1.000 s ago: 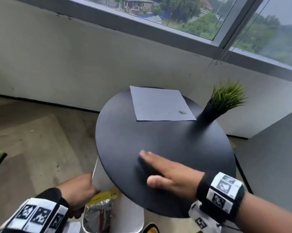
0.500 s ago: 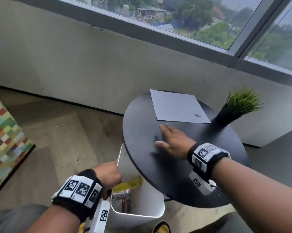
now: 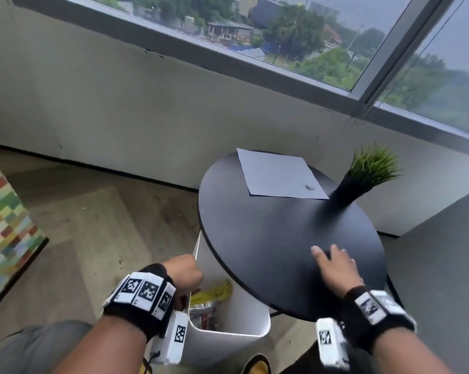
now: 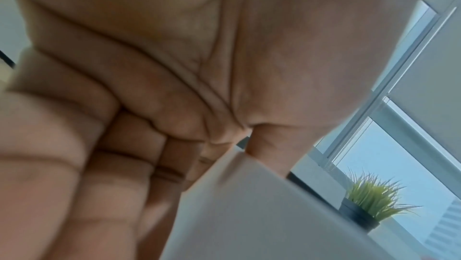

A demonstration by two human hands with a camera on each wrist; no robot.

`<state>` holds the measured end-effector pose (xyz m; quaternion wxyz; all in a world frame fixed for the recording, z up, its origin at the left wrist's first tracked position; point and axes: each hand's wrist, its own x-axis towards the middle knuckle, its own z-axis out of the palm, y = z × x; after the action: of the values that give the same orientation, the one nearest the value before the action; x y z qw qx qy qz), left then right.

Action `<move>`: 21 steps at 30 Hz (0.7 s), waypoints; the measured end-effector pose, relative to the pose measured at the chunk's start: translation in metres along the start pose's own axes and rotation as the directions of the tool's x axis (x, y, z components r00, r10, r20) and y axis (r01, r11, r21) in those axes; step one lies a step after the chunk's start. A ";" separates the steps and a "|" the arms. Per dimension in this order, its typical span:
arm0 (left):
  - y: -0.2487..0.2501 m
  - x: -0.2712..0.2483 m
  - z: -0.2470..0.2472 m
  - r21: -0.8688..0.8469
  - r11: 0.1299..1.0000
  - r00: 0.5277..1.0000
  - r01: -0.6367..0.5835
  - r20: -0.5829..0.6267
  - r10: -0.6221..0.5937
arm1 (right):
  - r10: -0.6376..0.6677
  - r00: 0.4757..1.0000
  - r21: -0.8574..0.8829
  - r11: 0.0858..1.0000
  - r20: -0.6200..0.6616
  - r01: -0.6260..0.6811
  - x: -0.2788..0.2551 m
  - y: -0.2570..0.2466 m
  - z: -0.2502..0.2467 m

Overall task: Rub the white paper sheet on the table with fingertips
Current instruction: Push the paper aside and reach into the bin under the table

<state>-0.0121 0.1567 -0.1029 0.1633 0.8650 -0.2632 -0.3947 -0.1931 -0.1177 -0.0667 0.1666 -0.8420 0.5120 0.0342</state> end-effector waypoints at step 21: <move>-0.027 0.015 -0.011 0.074 0.987 0.989 -0.146 0.046 0.143 | -0.808 0.503 -0.088 0.502 0.306 0.860 -0.106 -0.133 0.077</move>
<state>0.0136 0.1702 -0.1177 0.1523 0.8411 -0.3436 -0.3890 -0.1187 0.0527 -0.0827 0.1209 -0.9873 0.0085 0.1028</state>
